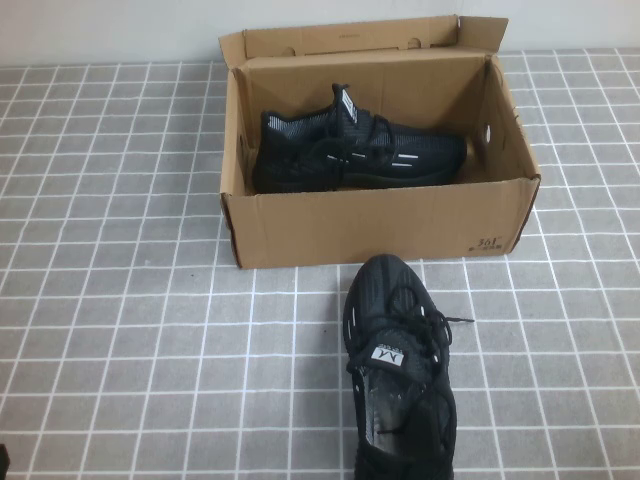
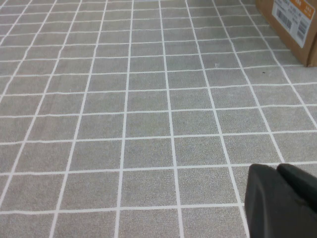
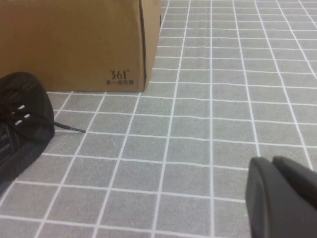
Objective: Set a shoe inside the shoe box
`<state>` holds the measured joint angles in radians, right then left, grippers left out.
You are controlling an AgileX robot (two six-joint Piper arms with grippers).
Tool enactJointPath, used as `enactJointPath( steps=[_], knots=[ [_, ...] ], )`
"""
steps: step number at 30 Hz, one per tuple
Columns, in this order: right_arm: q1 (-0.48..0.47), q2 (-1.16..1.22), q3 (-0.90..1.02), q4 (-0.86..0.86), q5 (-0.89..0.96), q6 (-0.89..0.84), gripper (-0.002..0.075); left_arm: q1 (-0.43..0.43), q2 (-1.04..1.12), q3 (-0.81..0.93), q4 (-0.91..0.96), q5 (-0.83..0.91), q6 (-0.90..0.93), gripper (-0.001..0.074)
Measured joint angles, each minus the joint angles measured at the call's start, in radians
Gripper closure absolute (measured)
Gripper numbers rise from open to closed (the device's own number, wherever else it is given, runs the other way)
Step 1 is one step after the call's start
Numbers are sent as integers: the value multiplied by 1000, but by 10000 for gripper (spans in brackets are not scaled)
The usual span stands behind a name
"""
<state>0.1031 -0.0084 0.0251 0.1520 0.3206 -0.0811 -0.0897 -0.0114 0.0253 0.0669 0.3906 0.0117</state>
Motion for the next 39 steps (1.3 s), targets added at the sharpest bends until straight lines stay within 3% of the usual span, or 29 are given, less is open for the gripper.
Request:
enactJointPath(
  steps=[35,39],
  knots=[
    [0,0,0,2,0,0,742,0,0,0,0,0,0,736],
    [0,0,0,87,-20,0,742,0,0,0,0,0,0,736]
  ],
)
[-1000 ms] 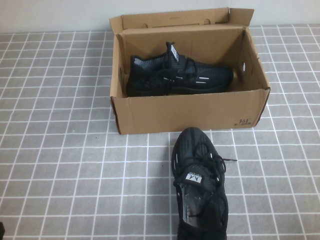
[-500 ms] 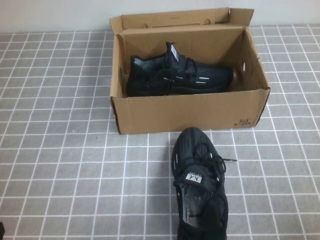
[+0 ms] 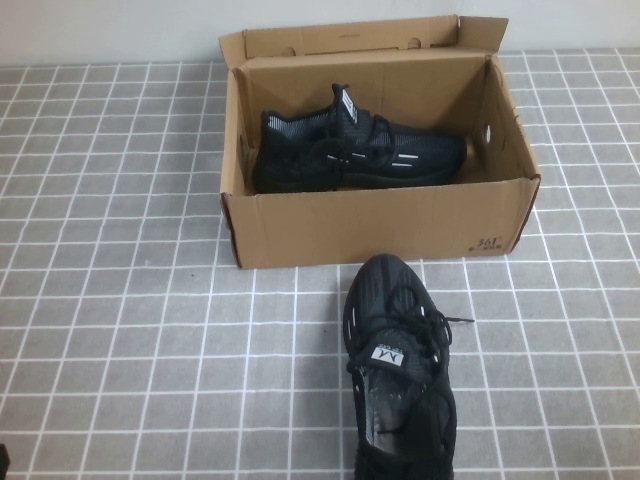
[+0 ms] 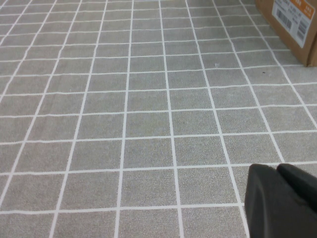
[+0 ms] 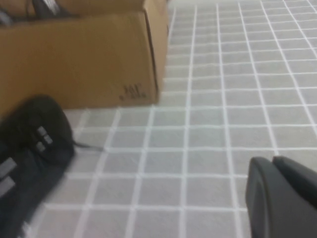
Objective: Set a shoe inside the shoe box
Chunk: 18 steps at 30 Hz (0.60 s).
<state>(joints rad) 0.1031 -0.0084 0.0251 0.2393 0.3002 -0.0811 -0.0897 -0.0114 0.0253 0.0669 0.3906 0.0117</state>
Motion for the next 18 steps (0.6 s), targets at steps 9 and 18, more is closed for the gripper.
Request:
enactJointPath(
  steps=[9,18],
  knots=[
    [0,0,0,504,-136,0,742,0,0,0,0,0,0,736],
    [0,0,0,631,-156,0,742,0,0,0,0,0,0,736]
  ],
)
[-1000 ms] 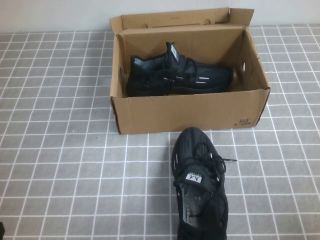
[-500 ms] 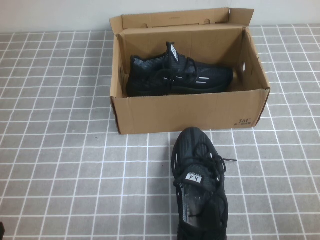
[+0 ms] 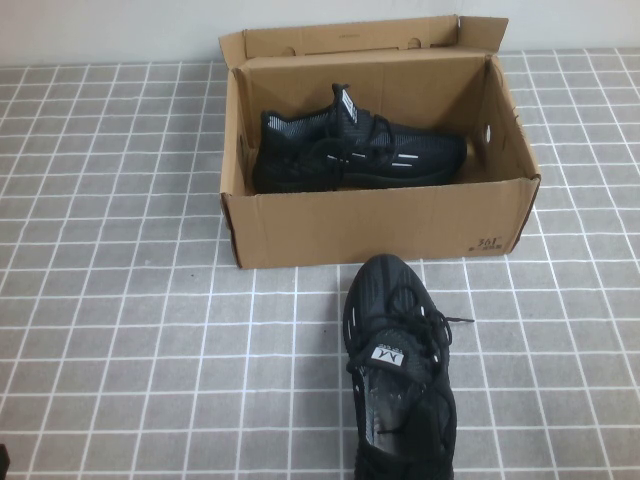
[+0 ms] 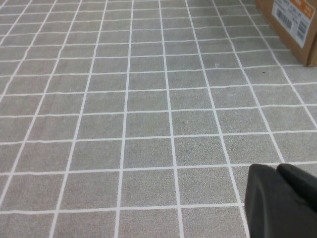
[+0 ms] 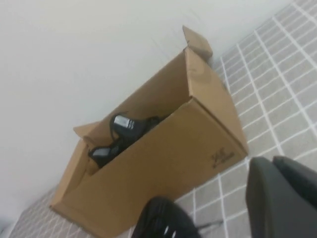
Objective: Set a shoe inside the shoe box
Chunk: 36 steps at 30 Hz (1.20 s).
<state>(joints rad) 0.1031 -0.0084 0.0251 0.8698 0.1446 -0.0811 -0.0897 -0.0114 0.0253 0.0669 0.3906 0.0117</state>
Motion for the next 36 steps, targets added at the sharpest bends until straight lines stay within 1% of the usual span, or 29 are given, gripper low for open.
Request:
enactJointPath(
  steps=[3,6,13,17,21,23,26,31,36],
  knots=[
    [0,7,-18,21,87,0,742,0,0,0,0,0,0,736],
    [0,105,-121,-10,234,0,742,0,0,0,0,0,0,736],
    [0,522,-464,-244,627,-4,742,0,0,0,0,0,0,736],
    [0,755,-637,-328,745,-69,742,0,0,0,0,0,0,736],
    [3,956,-776,-338,788,-165,742,0,0,0,0,0,0,736],
    [23,1050,-838,-343,803,-190,742,0,0,0,0,0,0,736],
    [110,1164,-930,-374,814,-203,742,0,0,0,0,0,0,736],
    [336,1285,-1041,-457,814,-215,742,0,0,0,0,0,0,736],
    [557,1372,-1128,-538,814,-306,742,0,0,0,0,0,0,736]
  ],
)
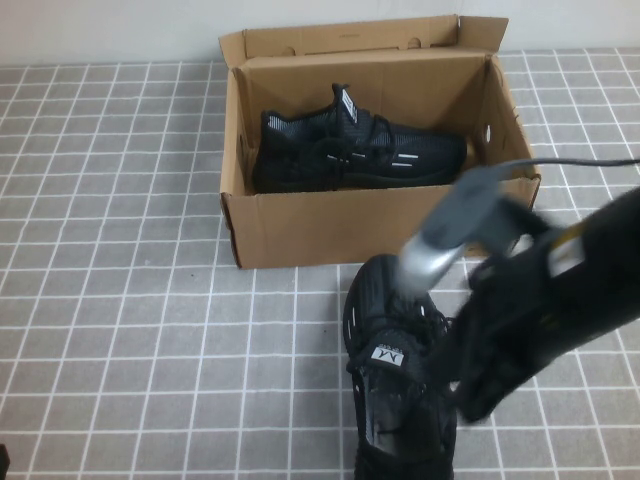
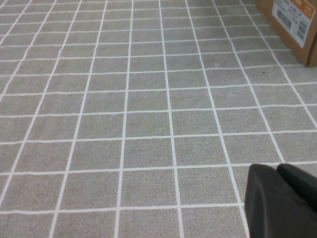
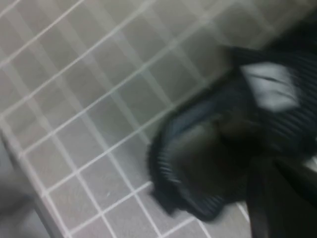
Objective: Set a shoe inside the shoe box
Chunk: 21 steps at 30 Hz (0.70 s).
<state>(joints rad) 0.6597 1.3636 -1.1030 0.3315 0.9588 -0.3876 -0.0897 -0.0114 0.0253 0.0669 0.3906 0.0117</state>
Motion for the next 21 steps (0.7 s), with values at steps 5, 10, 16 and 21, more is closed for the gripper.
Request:
enactJointPath(
  steps=[5,10,16,21],
  knots=[
    [142,52,-43,-70,0,-123,710,0,0,0,0,0,0,736],
    [163,77,-49,-100,-27,-179,512,0,0,0,0,0,0,736],
    [163,116,-50,-216,-122,-187,206,0,0,0,0,0,0,736],
    [163,178,-50,-299,-182,-187,174,0,0,0,0,0,0,736]
  ],
)
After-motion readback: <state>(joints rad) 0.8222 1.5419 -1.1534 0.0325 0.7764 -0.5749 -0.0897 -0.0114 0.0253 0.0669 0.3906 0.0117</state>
